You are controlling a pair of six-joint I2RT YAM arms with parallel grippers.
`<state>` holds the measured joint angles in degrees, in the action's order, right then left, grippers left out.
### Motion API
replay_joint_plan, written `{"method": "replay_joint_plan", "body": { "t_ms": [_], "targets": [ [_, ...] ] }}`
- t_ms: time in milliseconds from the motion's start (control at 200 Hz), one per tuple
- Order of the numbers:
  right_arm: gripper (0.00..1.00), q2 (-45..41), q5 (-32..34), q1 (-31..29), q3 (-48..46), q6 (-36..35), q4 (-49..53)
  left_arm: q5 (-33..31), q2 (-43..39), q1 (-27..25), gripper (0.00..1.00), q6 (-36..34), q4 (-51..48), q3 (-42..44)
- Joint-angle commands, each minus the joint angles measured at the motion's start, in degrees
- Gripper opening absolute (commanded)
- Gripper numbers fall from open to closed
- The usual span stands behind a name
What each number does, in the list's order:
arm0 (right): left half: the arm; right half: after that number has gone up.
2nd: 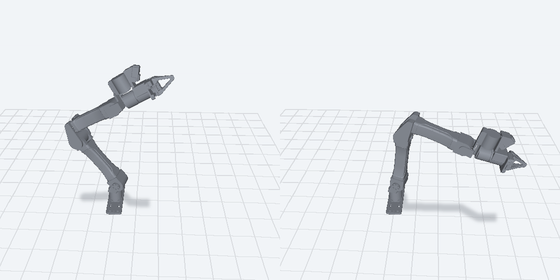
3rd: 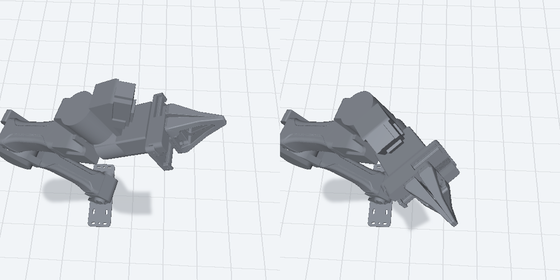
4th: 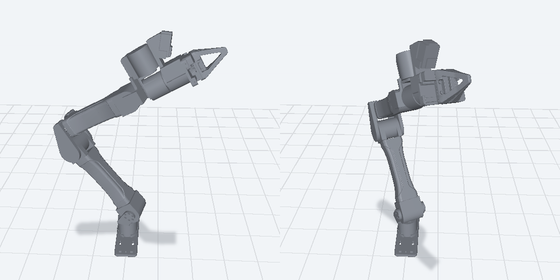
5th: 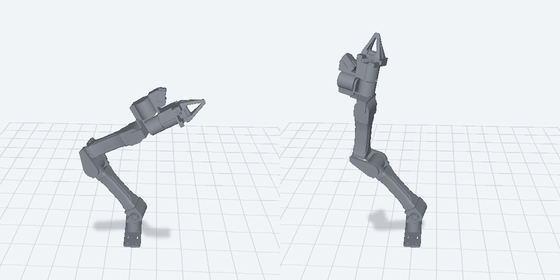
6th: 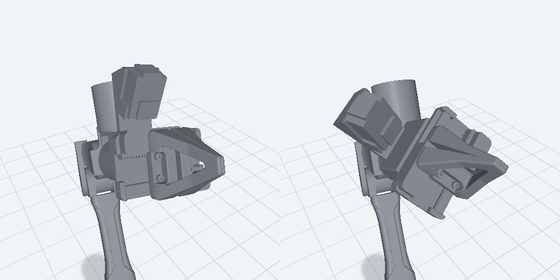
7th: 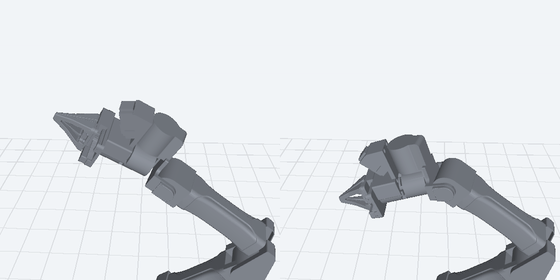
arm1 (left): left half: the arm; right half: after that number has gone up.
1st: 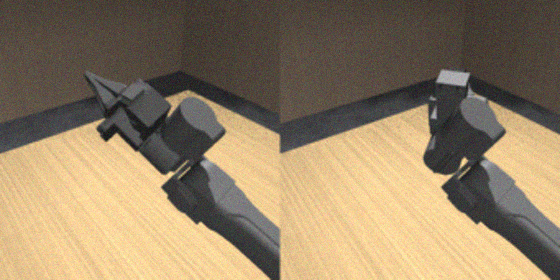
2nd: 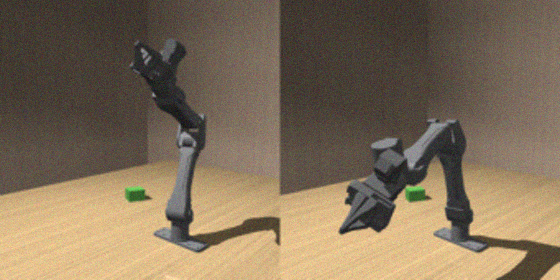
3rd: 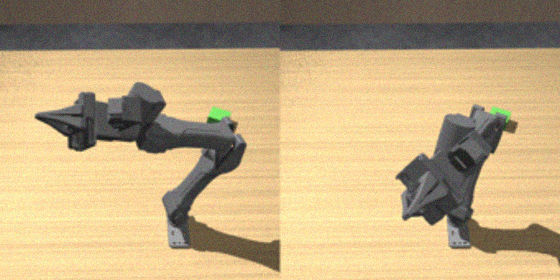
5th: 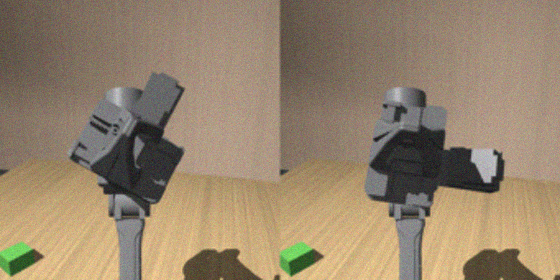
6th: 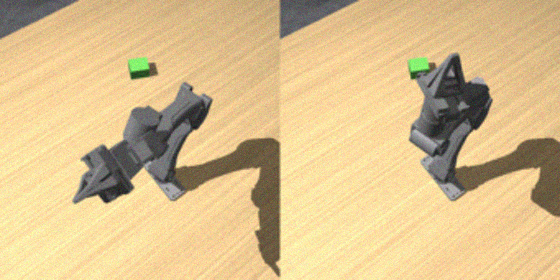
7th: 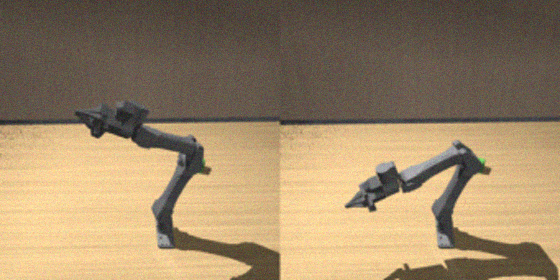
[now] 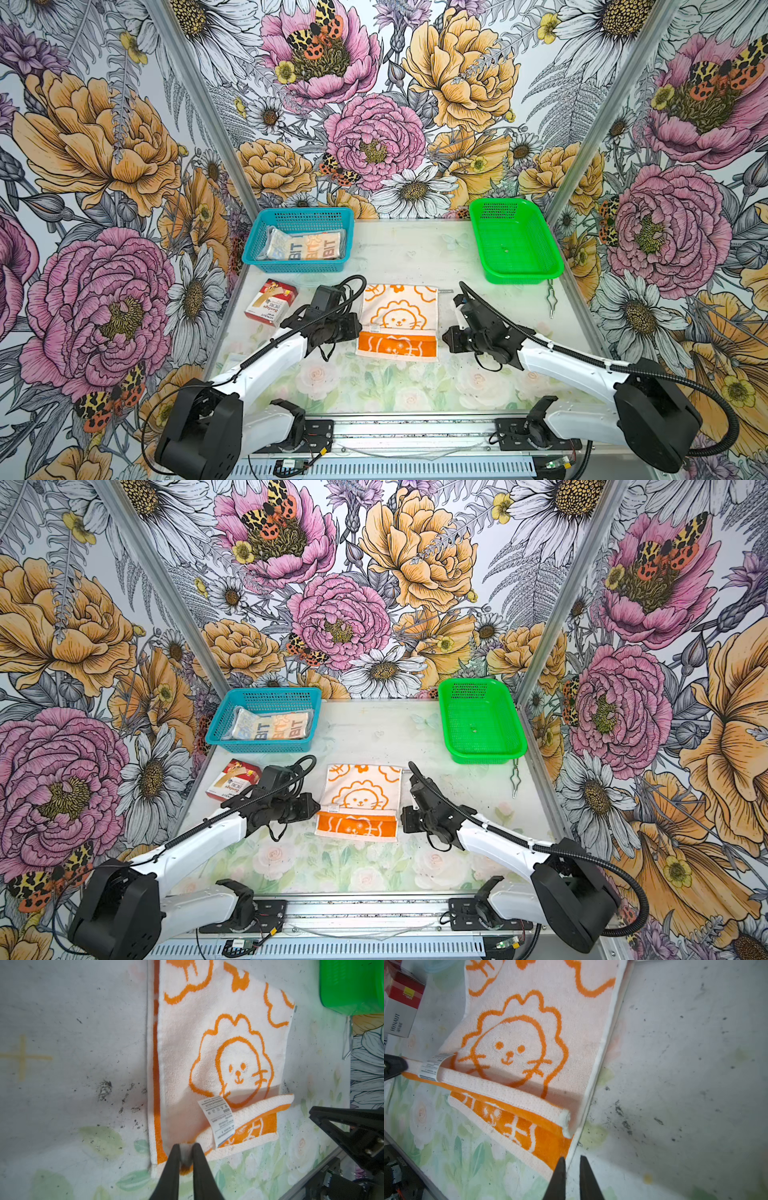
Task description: Fold and stack the towels
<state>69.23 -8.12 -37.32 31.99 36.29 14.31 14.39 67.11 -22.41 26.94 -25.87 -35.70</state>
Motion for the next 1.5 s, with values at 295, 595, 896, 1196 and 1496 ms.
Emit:
{"method": "replay_joint_plan", "body": {
  "t_ms": [295,595,896,1196,1496],
  "targets": [
    [0.3,14.4,-1.2,-0.5,11.7,-4.8,-0.8,-3.7,0.9,-2.7,0.33,-1.0,1.6,-2.7],
    [0.3,14.8,-4.4,-0.3,10.5,-5.8,-0.8,3.1,9.6,-2.4,0.34,-4.2,-0.1,-4.7],
    [0.3,4.0,-5.5,-3.0,1.1,3.6,-0.8,0.2,3.4,-6.6,0.31,2.2,-4.7,-0.8],
    [0.36,5.8,-3.5,-5.0,0.9,5.8,-0.2,-4.7,1.4,-7.0,0.35,5.0,-6.3,1.3],
    [0.37,10.8,-2.9,-5.1,2.0,6.5,0.0,-3.8,4.9,-6.4,0.35,4.0,-4.8,-0.9]
  ]
}}
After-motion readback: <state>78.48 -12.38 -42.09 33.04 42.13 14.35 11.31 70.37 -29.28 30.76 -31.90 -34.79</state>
